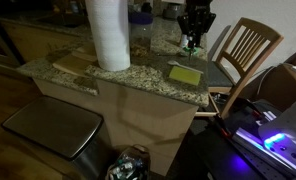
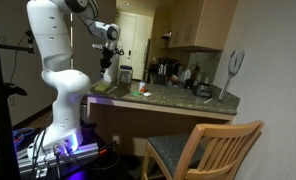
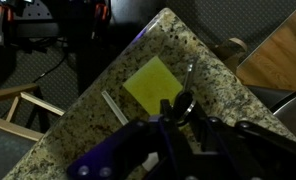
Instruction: Get the keys and put them on the yellow sponge
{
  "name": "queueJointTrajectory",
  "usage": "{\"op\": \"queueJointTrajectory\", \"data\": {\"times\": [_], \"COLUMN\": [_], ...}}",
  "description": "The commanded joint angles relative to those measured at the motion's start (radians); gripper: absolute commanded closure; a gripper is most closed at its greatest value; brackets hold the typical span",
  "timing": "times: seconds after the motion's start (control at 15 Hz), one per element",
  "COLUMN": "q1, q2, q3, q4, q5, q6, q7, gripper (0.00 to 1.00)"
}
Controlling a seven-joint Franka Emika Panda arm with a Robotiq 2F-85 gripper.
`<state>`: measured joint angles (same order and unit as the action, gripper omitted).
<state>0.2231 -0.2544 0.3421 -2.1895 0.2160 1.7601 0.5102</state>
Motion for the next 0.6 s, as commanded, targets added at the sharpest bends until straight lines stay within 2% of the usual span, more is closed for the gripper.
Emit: {"op": "queueJointTrajectory", "data": {"times": [0.0, 0.07, 0.27, 0.33, 0.53], "q1": [0.004, 0.004, 0.005, 0.005, 0.003], "q2": [0.007, 0.01, 0.009, 0.009, 0.014], "q3": [-0.004, -0.004, -0.004, -0.004, -0.003], "q4": [0.001, 0.001, 0.002, 0.002, 0.012], "q5": [-0.003, -0.003, -0.003, -0.003, -0.006], "q6": [-0.004, -0.003, -0.003, -0.003, -0.044], "q7": [0.013, 0.016, 0.016, 0.016, 0.034], "gripper": [0.94, 0.78, 0.78, 0.94, 0.94]}}
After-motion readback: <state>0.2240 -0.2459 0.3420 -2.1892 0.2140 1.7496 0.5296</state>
